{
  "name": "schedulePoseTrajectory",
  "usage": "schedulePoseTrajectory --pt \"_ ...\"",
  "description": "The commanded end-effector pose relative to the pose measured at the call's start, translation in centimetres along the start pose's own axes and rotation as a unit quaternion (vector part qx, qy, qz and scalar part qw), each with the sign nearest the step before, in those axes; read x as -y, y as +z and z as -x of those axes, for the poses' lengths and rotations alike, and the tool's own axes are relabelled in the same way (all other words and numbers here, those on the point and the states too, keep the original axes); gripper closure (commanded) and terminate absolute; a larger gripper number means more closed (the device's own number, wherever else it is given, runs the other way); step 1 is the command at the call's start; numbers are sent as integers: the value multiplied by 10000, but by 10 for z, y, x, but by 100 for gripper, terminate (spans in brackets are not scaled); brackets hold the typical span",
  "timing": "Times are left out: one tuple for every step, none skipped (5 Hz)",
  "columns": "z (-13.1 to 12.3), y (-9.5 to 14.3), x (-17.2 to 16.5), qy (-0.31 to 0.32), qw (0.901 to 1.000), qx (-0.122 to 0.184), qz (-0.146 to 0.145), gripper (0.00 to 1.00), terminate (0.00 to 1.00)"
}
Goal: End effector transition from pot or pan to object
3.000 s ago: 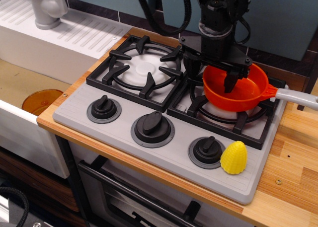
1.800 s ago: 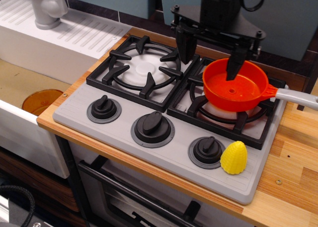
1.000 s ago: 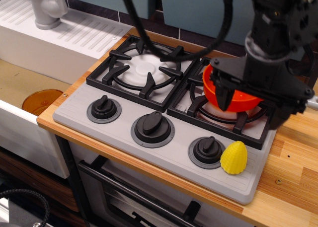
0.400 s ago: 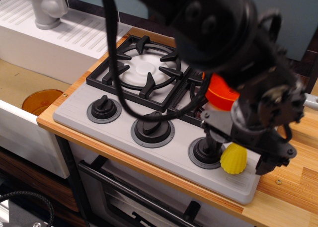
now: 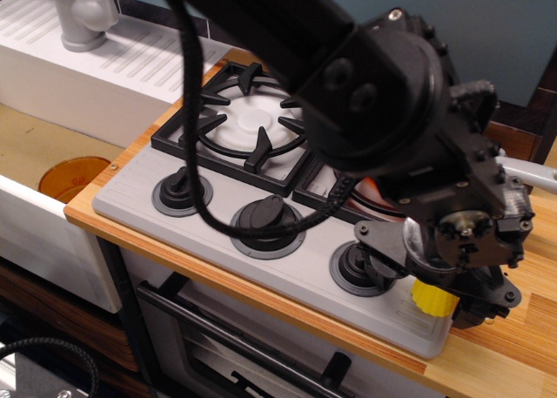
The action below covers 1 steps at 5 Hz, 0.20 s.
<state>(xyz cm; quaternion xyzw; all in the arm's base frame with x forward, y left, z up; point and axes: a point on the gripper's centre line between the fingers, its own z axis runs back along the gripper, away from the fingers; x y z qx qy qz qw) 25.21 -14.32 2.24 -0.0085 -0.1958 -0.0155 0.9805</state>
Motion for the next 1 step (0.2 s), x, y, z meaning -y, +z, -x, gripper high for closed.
schedulePoseTrajectory --pt "-7 3 2 29 9999 88 50 0 100"
